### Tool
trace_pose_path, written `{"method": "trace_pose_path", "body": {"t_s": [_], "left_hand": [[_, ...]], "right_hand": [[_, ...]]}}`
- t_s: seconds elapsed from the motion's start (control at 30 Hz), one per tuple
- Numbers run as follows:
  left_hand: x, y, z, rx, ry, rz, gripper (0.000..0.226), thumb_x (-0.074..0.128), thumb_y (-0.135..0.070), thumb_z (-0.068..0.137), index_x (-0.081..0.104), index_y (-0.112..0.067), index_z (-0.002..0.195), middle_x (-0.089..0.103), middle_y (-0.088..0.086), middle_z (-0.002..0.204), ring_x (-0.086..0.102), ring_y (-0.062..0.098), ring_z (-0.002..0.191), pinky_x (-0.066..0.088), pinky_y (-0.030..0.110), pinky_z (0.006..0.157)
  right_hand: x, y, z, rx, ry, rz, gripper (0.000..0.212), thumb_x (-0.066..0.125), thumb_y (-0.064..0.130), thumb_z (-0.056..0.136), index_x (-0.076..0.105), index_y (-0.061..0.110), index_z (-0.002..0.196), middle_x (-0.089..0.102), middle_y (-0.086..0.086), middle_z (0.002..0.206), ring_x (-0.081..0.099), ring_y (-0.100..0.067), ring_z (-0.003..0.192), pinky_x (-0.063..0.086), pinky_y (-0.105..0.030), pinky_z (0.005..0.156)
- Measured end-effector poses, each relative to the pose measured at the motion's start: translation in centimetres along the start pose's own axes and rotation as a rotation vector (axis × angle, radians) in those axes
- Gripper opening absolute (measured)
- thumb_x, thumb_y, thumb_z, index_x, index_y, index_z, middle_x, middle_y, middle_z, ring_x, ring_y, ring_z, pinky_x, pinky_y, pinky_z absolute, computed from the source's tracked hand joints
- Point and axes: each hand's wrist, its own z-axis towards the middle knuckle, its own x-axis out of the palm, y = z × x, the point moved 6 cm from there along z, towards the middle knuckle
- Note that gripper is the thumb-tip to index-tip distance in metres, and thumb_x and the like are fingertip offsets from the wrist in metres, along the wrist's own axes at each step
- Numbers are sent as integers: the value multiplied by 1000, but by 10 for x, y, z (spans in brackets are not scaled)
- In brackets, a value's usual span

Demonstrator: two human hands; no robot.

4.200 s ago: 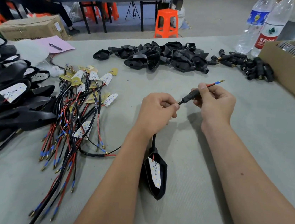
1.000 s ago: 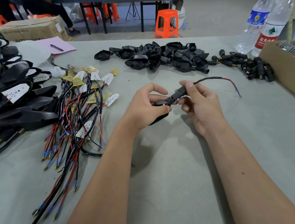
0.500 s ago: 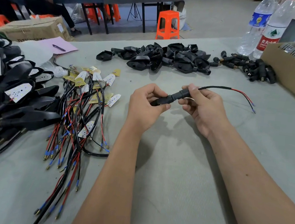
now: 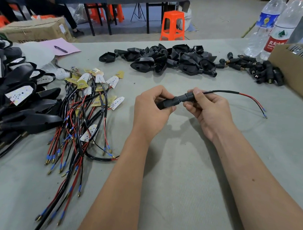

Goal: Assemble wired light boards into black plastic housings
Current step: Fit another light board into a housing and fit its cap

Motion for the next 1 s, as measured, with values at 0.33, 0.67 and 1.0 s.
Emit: {"method": "trace_pose_path", "body": {"t_s": [0.33, 0.67, 1.0], "left_hand": [[8, -2, -1, 11, 17, -42, 23, 82, 3, 75, 76, -15, 87, 75, -5, 83, 71, 11, 78, 54, 20, 74], [24, -2, -7, -259, 153, -347, 14, 75, 1, 88, 73, -2, 102, 76, 17, 92, 76, 31, 81, 61, 30, 71], [23, 7, -10, -384, 170, -458, 8, 71, -3, 93, 73, 5, 97, 75, 19, 90, 72, 27, 70, 60, 32, 68]], "right_hand": [[3, -1, -1, -35, 11, -96, 20, 71, 19, 97, 73, 0, 92, 75, -12, 78, 69, -16, 62, 56, -22, 58], [-2, 4, -3, -76, -46, -26, 23, 67, 27, 100, 75, 7, 92, 69, -6, 73, 58, -14, 56, 48, -23, 52], [-2, 1, 2, -100, -31, -134, 21, 71, 20, 97, 74, 8, 80, 65, -7, 61, 53, -15, 50, 48, -23, 51]]}}
